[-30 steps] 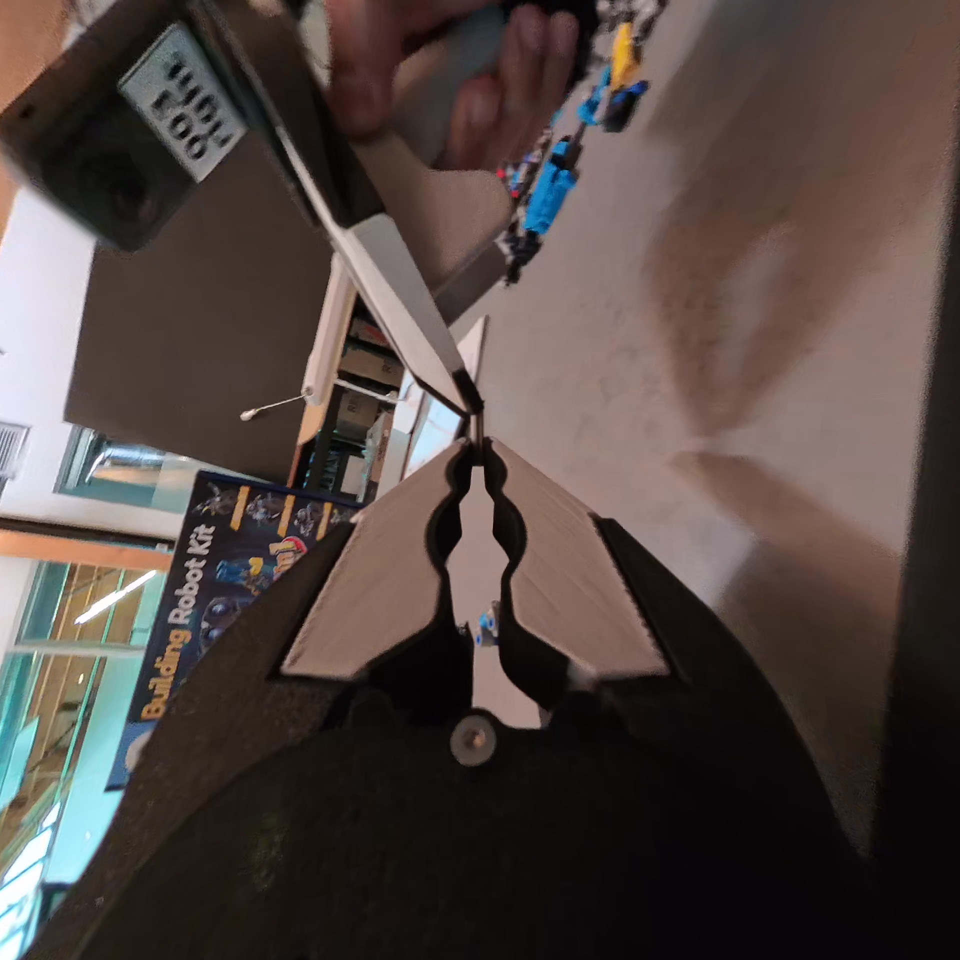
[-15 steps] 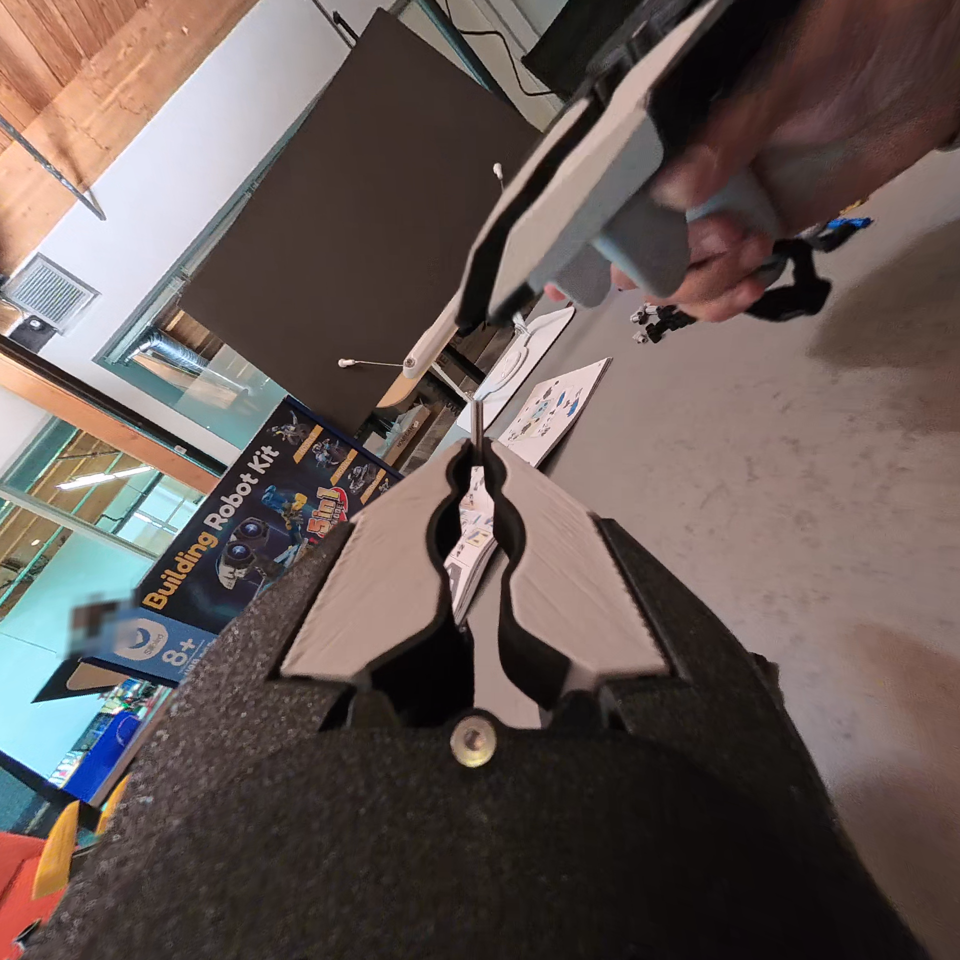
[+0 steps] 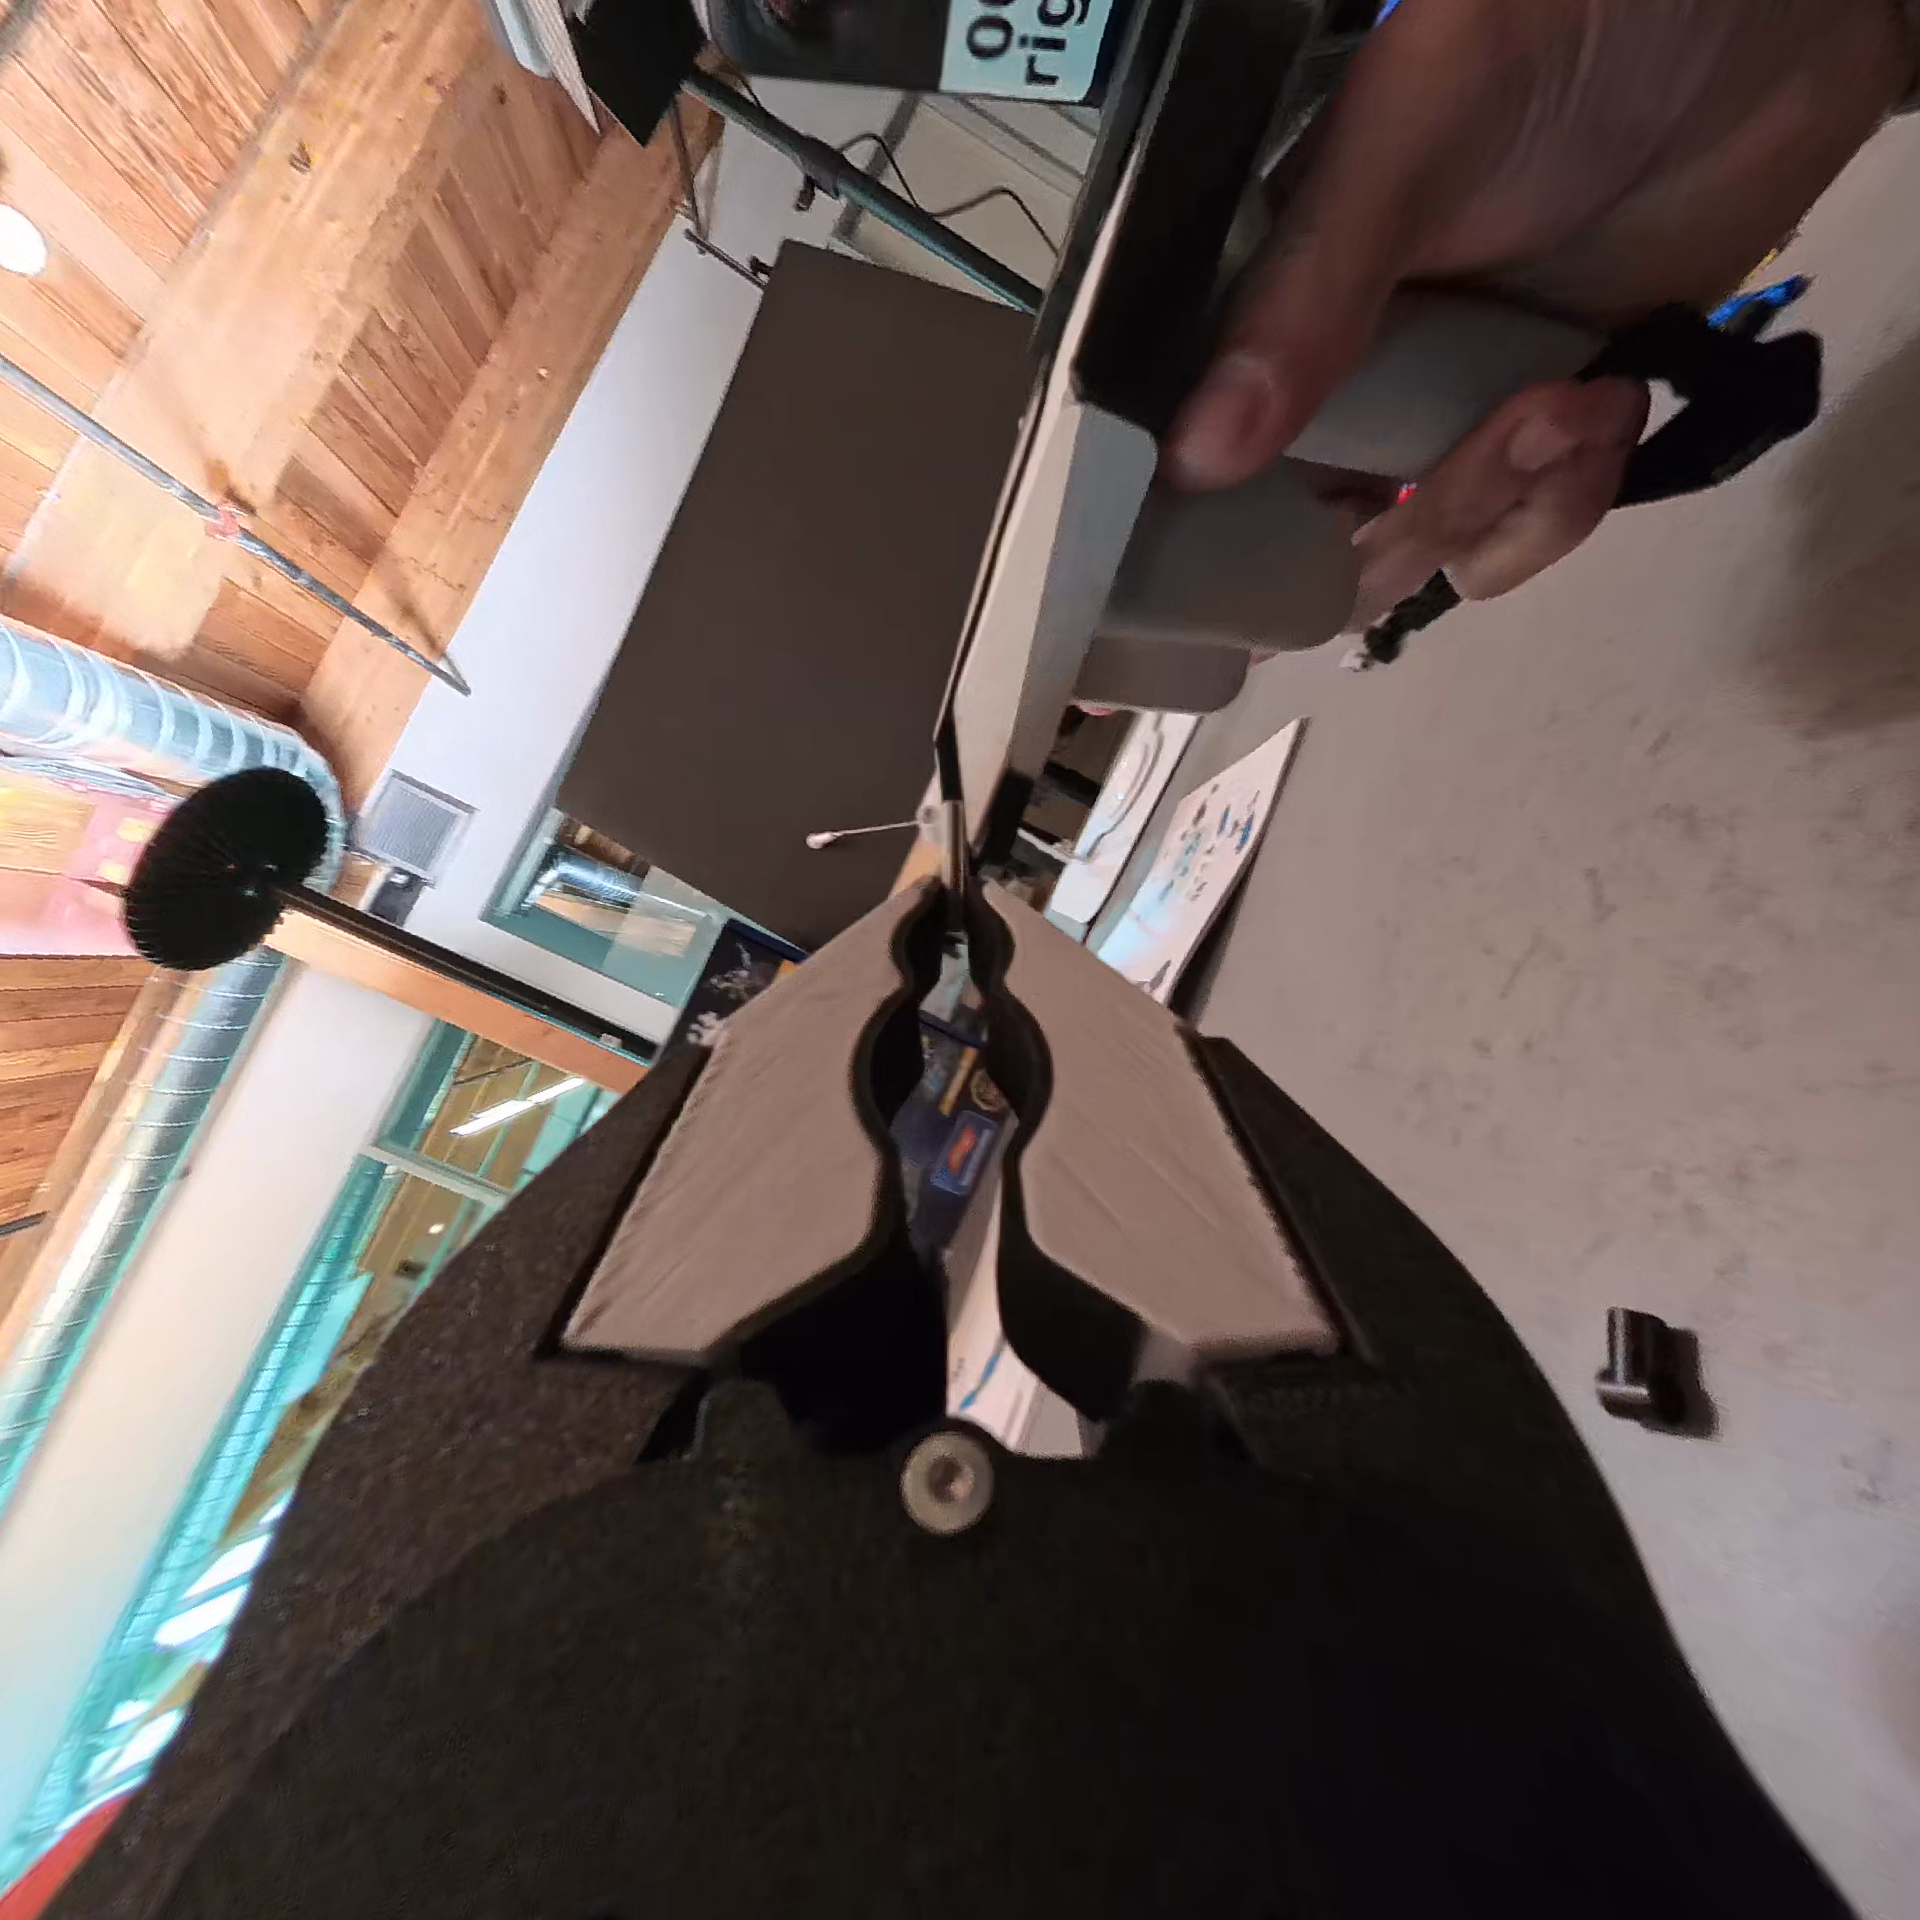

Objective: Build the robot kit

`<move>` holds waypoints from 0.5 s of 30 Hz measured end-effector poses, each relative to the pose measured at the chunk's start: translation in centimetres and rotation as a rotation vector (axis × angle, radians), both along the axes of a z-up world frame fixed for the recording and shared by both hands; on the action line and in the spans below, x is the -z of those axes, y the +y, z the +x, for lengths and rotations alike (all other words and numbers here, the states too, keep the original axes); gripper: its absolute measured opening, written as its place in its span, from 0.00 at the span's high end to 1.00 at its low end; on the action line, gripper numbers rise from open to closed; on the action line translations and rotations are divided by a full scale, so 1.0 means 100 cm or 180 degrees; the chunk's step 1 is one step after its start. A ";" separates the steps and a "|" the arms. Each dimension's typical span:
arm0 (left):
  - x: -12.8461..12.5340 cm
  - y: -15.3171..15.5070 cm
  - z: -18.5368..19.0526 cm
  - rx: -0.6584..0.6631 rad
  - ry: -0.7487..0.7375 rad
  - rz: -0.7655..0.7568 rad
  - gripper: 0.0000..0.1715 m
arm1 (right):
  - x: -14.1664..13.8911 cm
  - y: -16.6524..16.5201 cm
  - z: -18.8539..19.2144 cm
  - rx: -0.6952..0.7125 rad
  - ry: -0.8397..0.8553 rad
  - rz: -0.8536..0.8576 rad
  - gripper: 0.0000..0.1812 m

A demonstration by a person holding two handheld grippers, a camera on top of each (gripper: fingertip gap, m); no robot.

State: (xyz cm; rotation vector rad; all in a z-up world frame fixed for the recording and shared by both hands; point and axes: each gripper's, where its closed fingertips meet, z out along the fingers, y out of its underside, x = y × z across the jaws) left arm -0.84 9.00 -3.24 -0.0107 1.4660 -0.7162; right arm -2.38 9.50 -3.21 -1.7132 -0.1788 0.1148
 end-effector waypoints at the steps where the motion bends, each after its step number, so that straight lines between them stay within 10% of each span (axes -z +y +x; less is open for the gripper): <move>1: -0.004 -0.001 -0.001 -0.0044 -0.0116 0.0034 0.99 | -0.004 0.000 0.000 0.0019 -0.0027 0.0068 0.95; 15: -0.001 0.000 0.007 -0.0227 0.0150 -0.0175 0.98 | -0.007 0.002 0.006 0.0182 -0.0167 -0.0048 0.98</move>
